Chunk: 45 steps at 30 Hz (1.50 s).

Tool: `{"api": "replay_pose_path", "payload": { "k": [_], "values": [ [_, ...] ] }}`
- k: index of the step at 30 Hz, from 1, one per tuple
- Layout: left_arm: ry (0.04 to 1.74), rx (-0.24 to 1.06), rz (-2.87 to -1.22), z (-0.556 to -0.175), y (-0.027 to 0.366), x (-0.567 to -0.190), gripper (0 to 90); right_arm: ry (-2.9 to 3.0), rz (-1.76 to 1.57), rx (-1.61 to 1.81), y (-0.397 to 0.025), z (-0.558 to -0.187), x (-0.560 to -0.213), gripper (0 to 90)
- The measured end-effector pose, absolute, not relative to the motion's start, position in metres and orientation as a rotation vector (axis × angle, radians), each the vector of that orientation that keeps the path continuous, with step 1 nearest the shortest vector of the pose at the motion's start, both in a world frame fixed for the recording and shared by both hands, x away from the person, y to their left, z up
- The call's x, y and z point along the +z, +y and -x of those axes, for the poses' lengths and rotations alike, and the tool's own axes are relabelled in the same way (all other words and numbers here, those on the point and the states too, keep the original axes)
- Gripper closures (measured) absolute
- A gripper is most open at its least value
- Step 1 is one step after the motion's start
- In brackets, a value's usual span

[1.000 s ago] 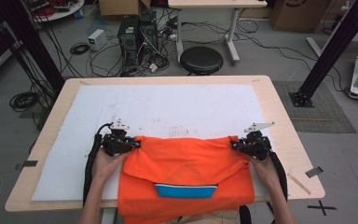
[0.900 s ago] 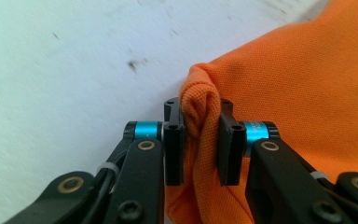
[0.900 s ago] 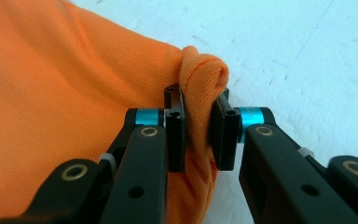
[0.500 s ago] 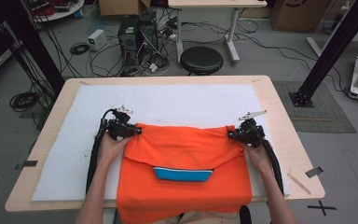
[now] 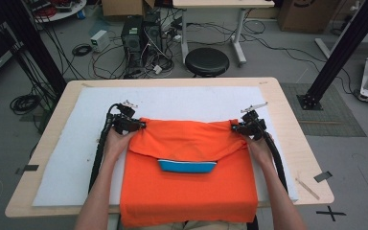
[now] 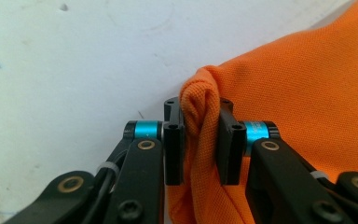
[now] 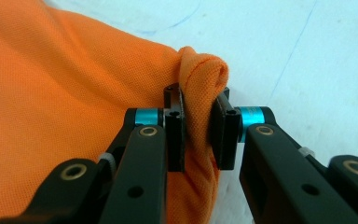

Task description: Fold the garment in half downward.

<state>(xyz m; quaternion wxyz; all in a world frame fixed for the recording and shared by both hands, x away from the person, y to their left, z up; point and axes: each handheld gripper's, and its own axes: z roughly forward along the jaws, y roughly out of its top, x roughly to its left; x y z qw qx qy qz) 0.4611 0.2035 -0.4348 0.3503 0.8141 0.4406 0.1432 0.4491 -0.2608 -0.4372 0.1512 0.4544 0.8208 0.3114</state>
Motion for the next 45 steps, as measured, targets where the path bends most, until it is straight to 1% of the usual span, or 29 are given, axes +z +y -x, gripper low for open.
{"api": "replay_pose_path", "payload": {
  "k": [6, 7, 11, 14, 17, 19, 22, 23, 24, 26, 27, 28, 30, 31, 32, 34, 40, 45],
  "values": [
    [1.179, 0.388, -2.044, -0.468, 0.207, -0.439, 75.6, 2.356, -1.334, 0.874, -0.257, -0.469, -0.436, 78.8],
    [1.197, 0.373, -2.044, -0.471, 0.207, -0.438, 75.6, 2.355, -1.338, 0.871, -0.257, -0.471, -0.436, 78.8],
    [1.196, 0.395, -2.08, -0.482, 0.204, -0.435, 75.6, 2.334, -1.362, 0.889, -0.257, -0.48, -0.437, 78.6],
    [1.22, 0.367, -2.066, -0.488, 0.205, -0.435, 75.5, 2.323, -1.371, 0.879, -0.256, -0.486, -0.437, 78.6],
    [1.237, 0.365, -2.072, -0.495, 0.204, -0.434, 75.4, 2.311, -1.386, 0.87, -0.254, -0.493, -0.437, 78.5],
    [1.24, 0.392, -2.056, -0.497, 0.203, -0.436, 75.3, 2.299, -1.394, 0.879, -0.255, -0.496, -0.437, 78.3],
    [1.258, 0.381, -2.03, -0.497, 0.204, -0.437, 75.0, 2.28, -1.434, 0.918, -0.258, -0.499, -0.44, 77.6],
    [1.261, 0.382, -2.03, -0.497, 0.204, -0.437, 74.5, 2.276, -1.447, 0.924, -0.258, -0.499, -0.44, 75.1],
    [1.263, 0.391, -2.033, -0.496, 0.204, -0.437, 72.9, 2.268, -1.436, 0.918, -0.258, -0.499, -0.44, 68.9],
    [1.269, 0.417, -2.049, -0.496, 0.204, -0.435, 63.5, 2.238, -1.453, 0.88, -0.26, -0.497, -0.439, 50.4],
    [1.275, 0.423, -2.048, -0.495, 0.205, -0.434, 57.7, 2.231, -1.476, 0.876, -0.262, -0.496, -0.437, 46.4],
    [1.275, 0.42, -2.042, -0.494, 0.207, -0.432, 53.6, 2.233, -1.485, 0.898, -0.265, -0.495, -0.435, 44.6],
    [1.284, 0.438, -2.015, -0.489, 0.211, -0.427, 49.5, 2.216, -1.5, 0.931, -0.271, -0.491, -0.43, 39.0],
    [1.274, 0.442, -1.999, -0.486, 0.213, -0.425, 46.7, 2.194, -1.498, 0.958, -0.274, -0.486, -0.427, 38.6],
    [1.258, 0.453, -1.995, -0.483, 0.214, -0.423, 46.2, 2.177, -1.506, 0.986, -0.276, -0.481, -0.424, 38.4],
    [1.224, 0.479, -1.996, -0.473, 0.214, -0.42, 46.2, 2.162, -1.472, 1.02, -0.279, -0.471, -0.42, 37.3],
    [1.159, 0.49, -2.028, -0.437, 0.215, -0.42, 46.1, 2.16, -1.443, 1.066, -0.285, -0.432, -0.419, 35.1],
    [1.154, 0.503, -1.984, -0.407, 0.22, -0.431, 46.3, 2.135, -1.413, 1.114, -0.289, -0.403, -0.426, 35.6]
  ]
}}
